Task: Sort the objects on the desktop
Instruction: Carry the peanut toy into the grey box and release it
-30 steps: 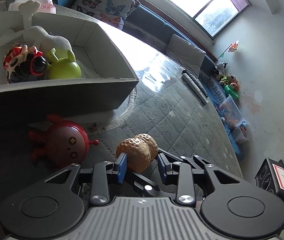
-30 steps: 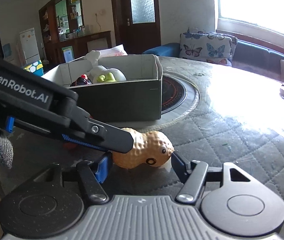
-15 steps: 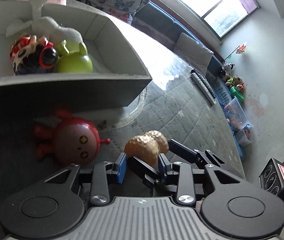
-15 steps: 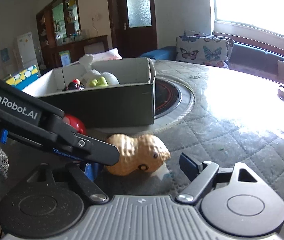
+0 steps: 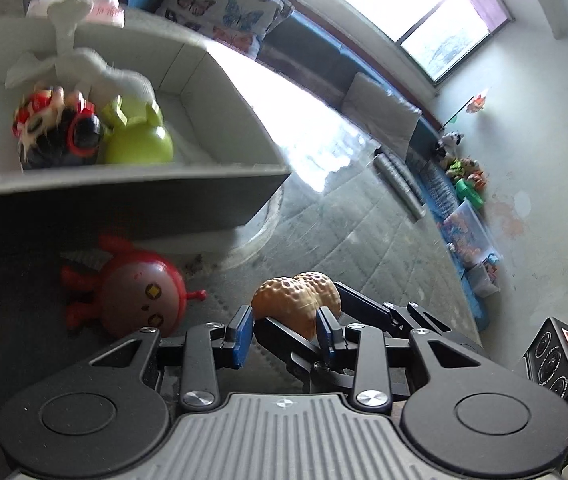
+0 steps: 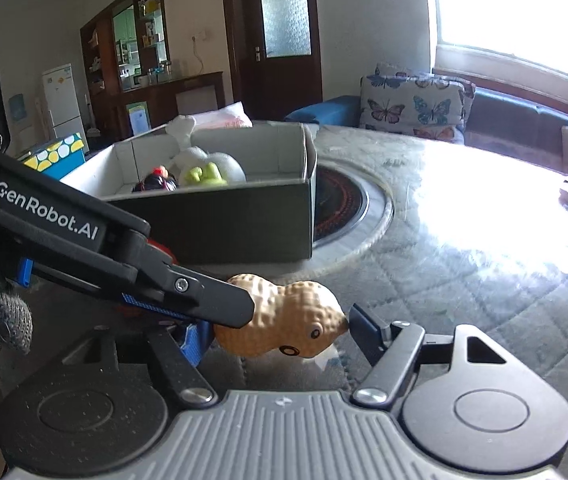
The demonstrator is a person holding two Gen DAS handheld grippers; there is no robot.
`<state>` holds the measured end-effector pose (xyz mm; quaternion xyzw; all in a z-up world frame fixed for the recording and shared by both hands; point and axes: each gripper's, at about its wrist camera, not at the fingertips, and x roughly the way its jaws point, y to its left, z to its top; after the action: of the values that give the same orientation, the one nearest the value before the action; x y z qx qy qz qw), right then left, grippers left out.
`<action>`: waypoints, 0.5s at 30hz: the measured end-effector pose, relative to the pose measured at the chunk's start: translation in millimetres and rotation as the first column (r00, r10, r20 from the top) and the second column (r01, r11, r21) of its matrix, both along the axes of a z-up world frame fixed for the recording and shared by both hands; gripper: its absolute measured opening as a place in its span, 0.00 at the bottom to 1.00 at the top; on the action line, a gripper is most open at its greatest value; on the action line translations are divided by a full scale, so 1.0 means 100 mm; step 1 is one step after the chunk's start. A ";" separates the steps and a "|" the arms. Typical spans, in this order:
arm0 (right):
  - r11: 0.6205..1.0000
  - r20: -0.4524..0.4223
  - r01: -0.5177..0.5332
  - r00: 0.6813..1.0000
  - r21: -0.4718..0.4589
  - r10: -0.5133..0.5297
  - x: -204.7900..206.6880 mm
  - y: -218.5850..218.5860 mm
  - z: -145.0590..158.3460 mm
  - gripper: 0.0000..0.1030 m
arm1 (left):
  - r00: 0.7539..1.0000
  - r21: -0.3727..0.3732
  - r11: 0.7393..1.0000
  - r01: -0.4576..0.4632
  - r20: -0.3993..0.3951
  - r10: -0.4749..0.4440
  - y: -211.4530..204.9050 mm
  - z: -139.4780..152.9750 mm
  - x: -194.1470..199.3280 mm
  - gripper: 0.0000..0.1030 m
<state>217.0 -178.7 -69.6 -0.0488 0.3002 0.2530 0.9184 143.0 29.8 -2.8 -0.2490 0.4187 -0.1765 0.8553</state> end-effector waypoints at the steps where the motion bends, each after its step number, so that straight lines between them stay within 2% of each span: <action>1: 1.000 0.017 -0.004 1.000 -0.004 0.004 -0.01 0.02 0.05 0.71 | 1.000 -0.003 1.000 -0.004 0.018 0.004 0.02 0.05 -0.02 0.36; 8: 0.997 0.143 -0.078 0.986 -0.022 0.080 0.14 0.30 0.47 0.71 | 0.987 -0.035 0.996 -0.078 0.137 0.082 0.33 0.42 -0.03 0.38; 15: 0.987 0.186 -0.162 0.969 -0.018 0.162 0.53 0.78 0.63 0.71 | 0.968 -0.067 0.978 -0.197 0.142 0.205 0.78 0.52 0.18 0.39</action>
<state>269.6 -100.2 -6.6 -0.0978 0.2078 0.3211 0.9188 161.5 107.8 49.1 -0.2988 0.3219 -0.1178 0.8906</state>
